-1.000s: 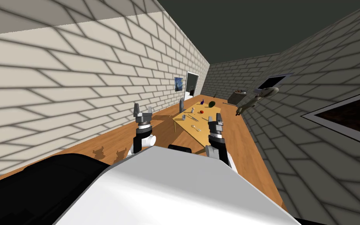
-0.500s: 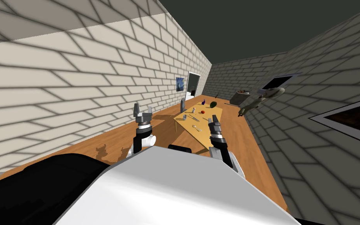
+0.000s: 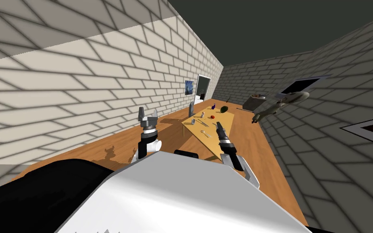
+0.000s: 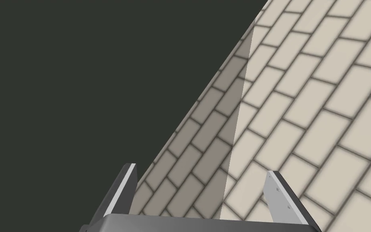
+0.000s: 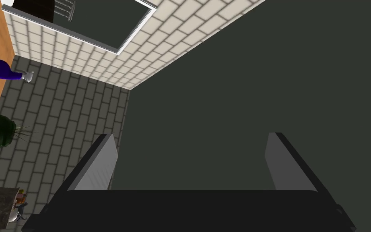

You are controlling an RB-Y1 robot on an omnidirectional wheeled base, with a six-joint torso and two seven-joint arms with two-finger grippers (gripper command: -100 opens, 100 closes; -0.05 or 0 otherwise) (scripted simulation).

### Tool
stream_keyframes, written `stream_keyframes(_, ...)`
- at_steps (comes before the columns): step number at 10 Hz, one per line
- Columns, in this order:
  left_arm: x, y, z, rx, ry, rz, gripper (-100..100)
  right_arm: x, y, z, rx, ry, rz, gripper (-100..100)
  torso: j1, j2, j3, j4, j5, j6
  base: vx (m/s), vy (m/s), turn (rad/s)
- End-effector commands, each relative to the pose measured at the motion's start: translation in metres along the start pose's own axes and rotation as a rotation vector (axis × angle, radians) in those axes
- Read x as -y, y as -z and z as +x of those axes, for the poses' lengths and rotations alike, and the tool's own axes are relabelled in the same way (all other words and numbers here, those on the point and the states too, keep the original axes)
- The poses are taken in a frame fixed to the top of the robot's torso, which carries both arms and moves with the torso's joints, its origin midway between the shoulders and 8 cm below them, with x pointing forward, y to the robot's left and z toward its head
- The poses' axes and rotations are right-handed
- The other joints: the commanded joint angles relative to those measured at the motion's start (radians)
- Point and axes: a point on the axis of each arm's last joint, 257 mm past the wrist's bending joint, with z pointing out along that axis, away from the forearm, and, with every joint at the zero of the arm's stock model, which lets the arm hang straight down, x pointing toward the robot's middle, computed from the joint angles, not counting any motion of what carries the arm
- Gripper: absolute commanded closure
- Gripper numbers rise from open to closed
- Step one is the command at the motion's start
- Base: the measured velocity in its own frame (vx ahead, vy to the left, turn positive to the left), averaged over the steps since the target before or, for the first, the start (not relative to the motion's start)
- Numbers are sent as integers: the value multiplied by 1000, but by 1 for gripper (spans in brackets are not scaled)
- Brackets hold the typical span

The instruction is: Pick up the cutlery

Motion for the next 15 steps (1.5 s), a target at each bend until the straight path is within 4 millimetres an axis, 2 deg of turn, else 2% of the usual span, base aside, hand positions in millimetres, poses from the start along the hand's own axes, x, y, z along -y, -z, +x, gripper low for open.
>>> stream_keyframes(1,0,0,0,0,0,0,0,28,9,3,-48,71,63,-100,0,0,0,0,0,0,16,12,176)
stream_keyframes(2,0,0,0,0,0,0,0,48,15,5,-78,114,105,-100,0,0,0,0,0,0,33,14,226)
stream_keyframes(3,0,0,0,0,0,0,0,49,15,5,-86,123,106,-100,0,-1,-1,0,0,0,29,5,71)
stream_keyframes(5,0,0,0,0,0,0,0,90,31,10,-160,217,190,-100,0,-2,-1,0,0,0,40,6,189)
stream_keyframes(6,0,0,0,0,0,0,0,95,33,9,-168,224,199,-100,0,-2,-1,0,0,0,34,1,90)
stream_keyframes(8,0,0,0,0,0,0,0,137,57,13,-256,320,288,-100,0,-2,-1,0,0,0,46,16,248)
stream_keyframes(9,0,0,0,0,0,0,0,142,60,12,-262,327,297,-100,1,-3,-2,-1,0,0,47,6,78)
stream_keyframes(11,0,0,0,0,0,0,0,181,90,15,-367,428,377,-100,1,-3,-2,-1,0,0,60,21,243)
stream_keyframes(12,0,0,0,0,0,0,0,189,96,13,-371,429,397,-100,1,-4,-2,-1,0,0,54,10,101)
stream_keyframes(15,0,0,0,0,0,0,0,246,160,13,-548,569,522,-100,1,-4,-2,-1,0,0,71,14,306)
